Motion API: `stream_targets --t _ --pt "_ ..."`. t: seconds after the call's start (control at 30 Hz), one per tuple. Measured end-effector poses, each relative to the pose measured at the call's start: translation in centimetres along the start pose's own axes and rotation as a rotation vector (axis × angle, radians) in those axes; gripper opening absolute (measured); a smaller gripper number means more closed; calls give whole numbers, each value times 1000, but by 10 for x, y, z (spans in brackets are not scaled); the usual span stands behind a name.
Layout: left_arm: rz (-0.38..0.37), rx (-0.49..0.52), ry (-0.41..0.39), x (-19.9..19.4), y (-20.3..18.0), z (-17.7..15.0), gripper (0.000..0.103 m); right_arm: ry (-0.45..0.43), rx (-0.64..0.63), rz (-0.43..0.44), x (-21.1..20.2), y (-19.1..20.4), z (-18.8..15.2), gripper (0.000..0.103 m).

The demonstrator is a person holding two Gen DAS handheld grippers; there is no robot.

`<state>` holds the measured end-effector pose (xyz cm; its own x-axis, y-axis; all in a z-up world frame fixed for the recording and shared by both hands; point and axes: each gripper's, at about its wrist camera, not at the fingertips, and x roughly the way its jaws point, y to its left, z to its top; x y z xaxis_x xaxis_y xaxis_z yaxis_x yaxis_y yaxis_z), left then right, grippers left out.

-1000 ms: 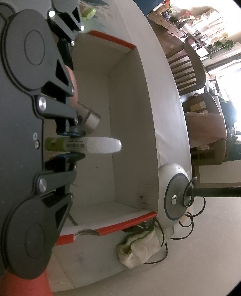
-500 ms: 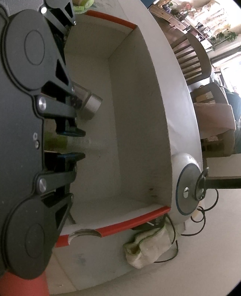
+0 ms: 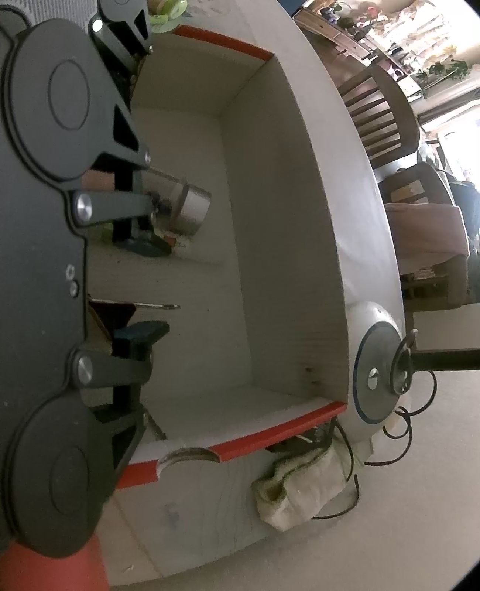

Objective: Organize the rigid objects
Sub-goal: 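Open both tools to drop the glue stick and heart dish in the box, then withdraw both tools from the box toward the remaining table items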

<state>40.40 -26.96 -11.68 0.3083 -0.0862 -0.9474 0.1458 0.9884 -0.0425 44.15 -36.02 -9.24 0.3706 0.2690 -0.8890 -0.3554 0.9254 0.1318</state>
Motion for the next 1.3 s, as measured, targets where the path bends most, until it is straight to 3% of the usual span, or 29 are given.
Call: stream_targets --t 0.77,1.3 --pt "-75 -34 -178 -68 11 -37 77 -101 -12 1 -61 26 -12 64" --pt "-113 -43 -262 -120 48 -81 77 -171 -2 4 -101 68 -26 82"
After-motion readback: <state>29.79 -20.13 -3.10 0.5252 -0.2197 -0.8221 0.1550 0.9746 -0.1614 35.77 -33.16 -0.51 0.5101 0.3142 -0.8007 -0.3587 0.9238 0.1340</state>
